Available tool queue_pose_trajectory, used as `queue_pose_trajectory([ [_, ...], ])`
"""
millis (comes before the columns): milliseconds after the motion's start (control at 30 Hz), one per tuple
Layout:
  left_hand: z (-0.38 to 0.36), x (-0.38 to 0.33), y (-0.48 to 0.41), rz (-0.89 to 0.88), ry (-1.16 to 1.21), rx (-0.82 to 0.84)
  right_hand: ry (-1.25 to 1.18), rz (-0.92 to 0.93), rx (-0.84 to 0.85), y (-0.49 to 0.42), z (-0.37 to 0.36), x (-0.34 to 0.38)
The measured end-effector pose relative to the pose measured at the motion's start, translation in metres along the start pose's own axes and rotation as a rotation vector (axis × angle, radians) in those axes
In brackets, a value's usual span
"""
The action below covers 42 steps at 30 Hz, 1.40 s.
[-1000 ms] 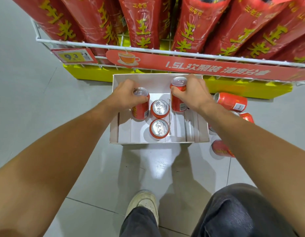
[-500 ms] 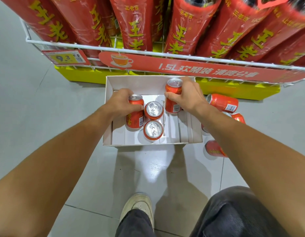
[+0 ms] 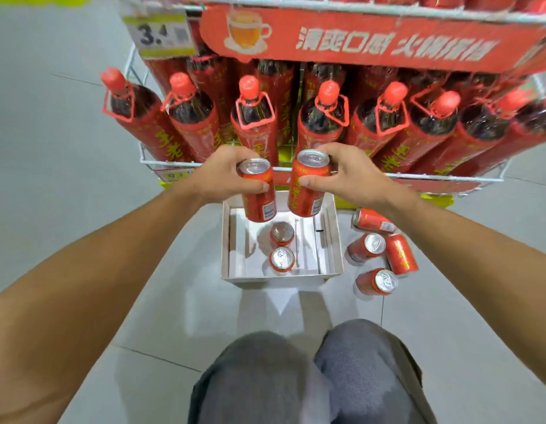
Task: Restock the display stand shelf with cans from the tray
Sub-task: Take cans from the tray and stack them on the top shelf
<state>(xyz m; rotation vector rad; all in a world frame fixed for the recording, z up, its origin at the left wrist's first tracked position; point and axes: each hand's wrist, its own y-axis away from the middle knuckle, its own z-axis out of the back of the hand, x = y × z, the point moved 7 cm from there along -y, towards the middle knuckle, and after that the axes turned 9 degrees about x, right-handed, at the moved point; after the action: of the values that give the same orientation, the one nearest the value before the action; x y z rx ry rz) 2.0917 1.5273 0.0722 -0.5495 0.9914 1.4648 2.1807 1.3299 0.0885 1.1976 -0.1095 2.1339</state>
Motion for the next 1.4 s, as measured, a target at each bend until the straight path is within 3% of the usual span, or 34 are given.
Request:
queue_pose_trajectory([
  [400,0.231,-0.415,0.103,-0.112,-0.009,0.133,0.005,0.058,0.025,0.114,0.275,0.357],
  [600,0.357,-0.63,0.147,-0.153,-0.053,0.062,0.026,0.14,-0.044,0.18,0.439,0.539],
  [767,0.428,-0.757,0.166,-0.246,-0.109,-0.076,0.073,0.264,-0.111,0.219,0.539,0.643],
  [1033,0.48,-0.865,0.152,-0.375,-0.104,-0.146,0.066,0.372,-0.252,0.238,0.641,0.705],
  [1400,0.499,-0.947,0.035,-0.431,0.006,-0.138,-0.082,0.353,-0.423,0.226,0.767,0.677],
])
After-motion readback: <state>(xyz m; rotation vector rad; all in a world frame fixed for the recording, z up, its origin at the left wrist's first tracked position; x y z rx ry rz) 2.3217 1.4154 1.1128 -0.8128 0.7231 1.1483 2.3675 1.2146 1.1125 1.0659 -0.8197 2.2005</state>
